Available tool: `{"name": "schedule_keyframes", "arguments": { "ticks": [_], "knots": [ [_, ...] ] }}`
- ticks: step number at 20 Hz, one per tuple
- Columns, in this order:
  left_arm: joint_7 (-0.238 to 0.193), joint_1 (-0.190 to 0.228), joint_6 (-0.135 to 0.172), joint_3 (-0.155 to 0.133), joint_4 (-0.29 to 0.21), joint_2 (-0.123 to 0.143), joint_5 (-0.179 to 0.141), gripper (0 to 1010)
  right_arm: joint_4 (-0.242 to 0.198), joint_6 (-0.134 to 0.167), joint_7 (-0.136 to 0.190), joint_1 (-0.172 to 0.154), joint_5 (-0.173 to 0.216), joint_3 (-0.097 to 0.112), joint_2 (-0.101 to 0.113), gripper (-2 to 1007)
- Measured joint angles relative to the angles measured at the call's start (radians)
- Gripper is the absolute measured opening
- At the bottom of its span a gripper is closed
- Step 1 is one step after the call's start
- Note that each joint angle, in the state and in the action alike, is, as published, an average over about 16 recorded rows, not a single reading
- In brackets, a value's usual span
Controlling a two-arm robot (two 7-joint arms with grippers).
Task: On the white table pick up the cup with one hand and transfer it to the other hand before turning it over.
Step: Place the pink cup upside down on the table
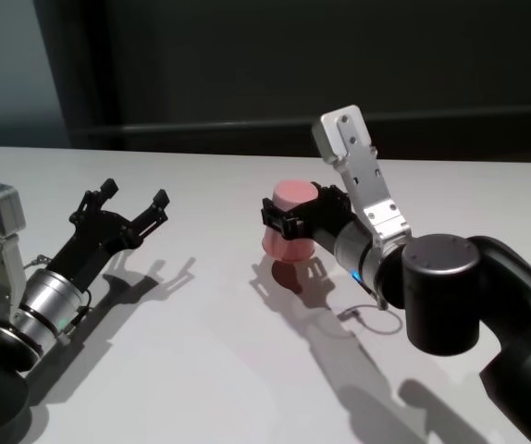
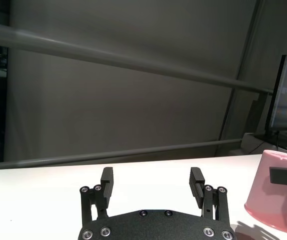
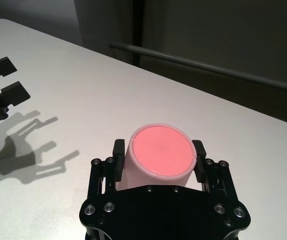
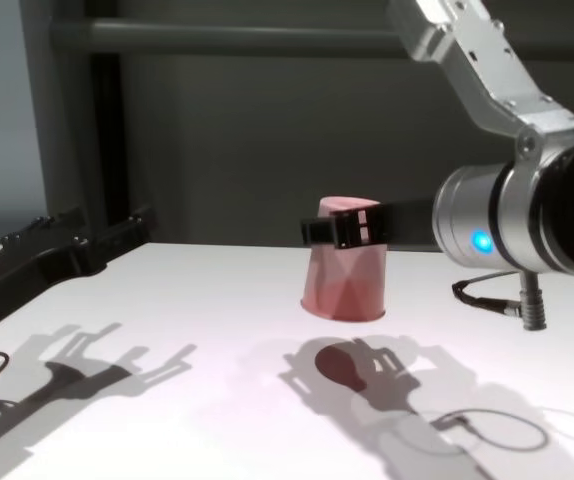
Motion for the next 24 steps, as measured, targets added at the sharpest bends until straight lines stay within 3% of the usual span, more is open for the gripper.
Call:
{"name": "schedule_keyframes", "arguments": {
  "ticks": [8,18,24],
  "knots": [
    [0.000,0.000,0.000,0.000,0.000,0.000,0.000,1003,0.050,0.040,-0.020,0.017,-0.046,-0.025,-0.035,785],
    [0.000,0.000,0.000,0.000,0.000,0.000,0.000,1003,0.096,0.038,0.009,0.017,-0.063,-0.027,-0.063,788],
    [0.000,0.000,0.000,0.000,0.000,0.000,0.000,1003,0.115,0.033,0.031,0.013,-0.071,-0.021,-0.074,839]
  ]
}}
